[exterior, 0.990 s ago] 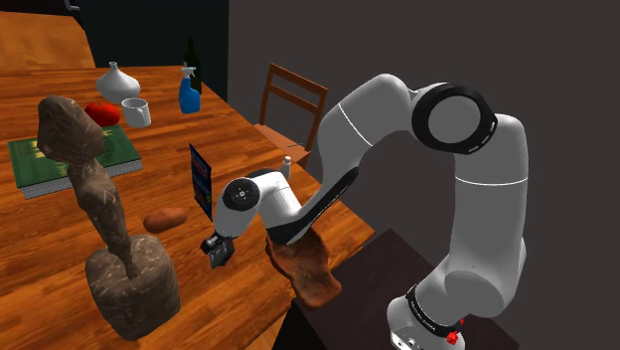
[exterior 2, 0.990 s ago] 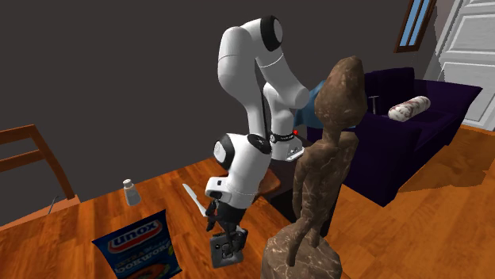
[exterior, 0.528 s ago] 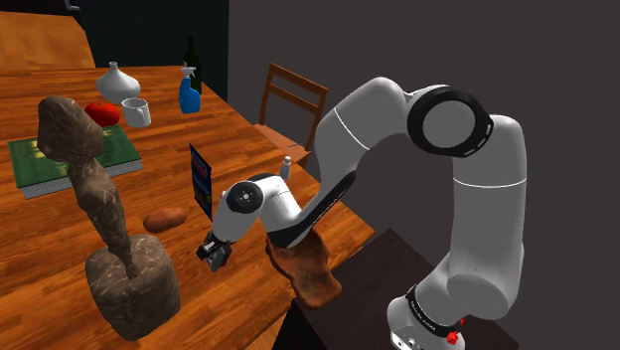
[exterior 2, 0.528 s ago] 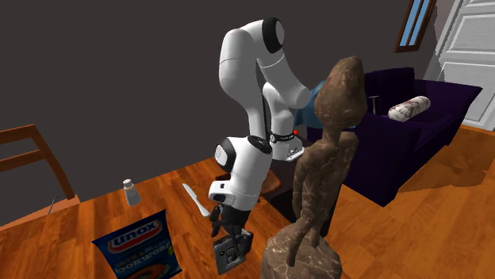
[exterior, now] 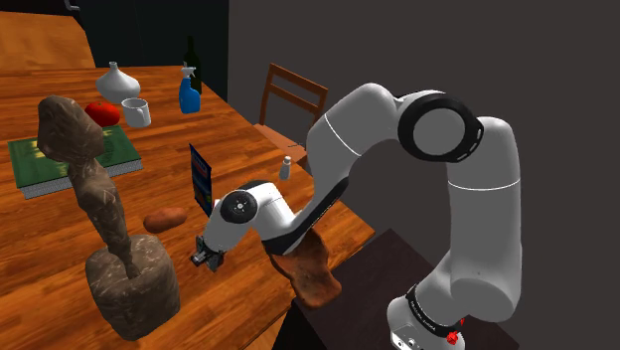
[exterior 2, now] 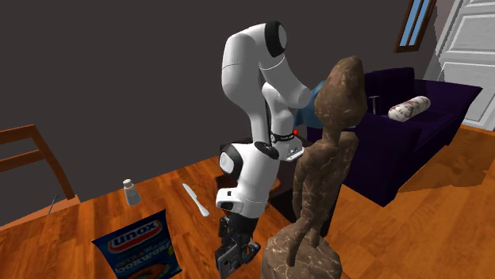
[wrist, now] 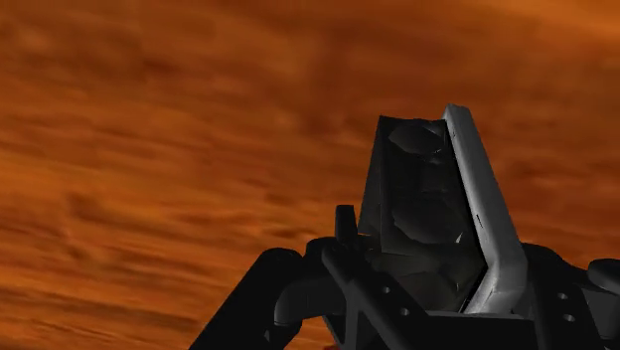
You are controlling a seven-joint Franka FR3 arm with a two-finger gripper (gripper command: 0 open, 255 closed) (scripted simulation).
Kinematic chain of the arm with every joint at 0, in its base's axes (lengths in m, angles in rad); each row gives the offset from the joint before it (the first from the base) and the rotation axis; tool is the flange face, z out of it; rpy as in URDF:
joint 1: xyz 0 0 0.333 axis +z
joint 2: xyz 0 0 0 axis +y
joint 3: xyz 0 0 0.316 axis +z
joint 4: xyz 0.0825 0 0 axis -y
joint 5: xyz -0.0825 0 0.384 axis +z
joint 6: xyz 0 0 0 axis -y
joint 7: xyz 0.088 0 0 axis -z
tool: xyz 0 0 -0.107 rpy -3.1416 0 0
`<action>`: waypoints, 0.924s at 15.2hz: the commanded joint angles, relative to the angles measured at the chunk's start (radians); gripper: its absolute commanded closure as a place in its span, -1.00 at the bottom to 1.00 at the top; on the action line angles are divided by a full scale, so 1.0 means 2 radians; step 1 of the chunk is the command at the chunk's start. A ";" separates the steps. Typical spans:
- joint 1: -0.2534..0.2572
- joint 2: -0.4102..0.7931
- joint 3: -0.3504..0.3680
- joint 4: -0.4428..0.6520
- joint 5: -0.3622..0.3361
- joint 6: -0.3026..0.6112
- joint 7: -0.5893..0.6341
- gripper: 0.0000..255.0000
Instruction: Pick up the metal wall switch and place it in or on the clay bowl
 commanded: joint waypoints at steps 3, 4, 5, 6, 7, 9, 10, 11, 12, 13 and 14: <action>-0.017 -0.021 -0.007 -0.026 0.027 -0.069 -0.034 1.00; -0.019 -0.028 -0.004 -0.029 0.034 -0.070 -0.040 1.00; -0.021 -0.034 0.000 -0.032 0.041 -0.072 -0.046 1.00; -0.024 -0.041 0.003 -0.034 0.048 -0.073 -0.052 1.00; -0.027 -0.047 0.007 -0.037 0.055 -0.075 -0.058 1.00; -0.033 -0.059 0.015 -0.042 0.069 -0.079 -0.070 1.00; -0.036 -0.065 0.019 -0.044 0.076 -0.081 -0.076 1.00; -0.039 -0.071 0.023 -0.047 0.083 -0.083 -0.083 1.00; -0.042 -0.078 0.026 -0.049 0.091 -0.085 -0.089 1.00; -0.045 -0.084 0.030 -0.051 0.098 -0.087 -0.095 1.00; -0.048 -0.090 0.034 -0.053 0.106 -0.089 -0.102 1.00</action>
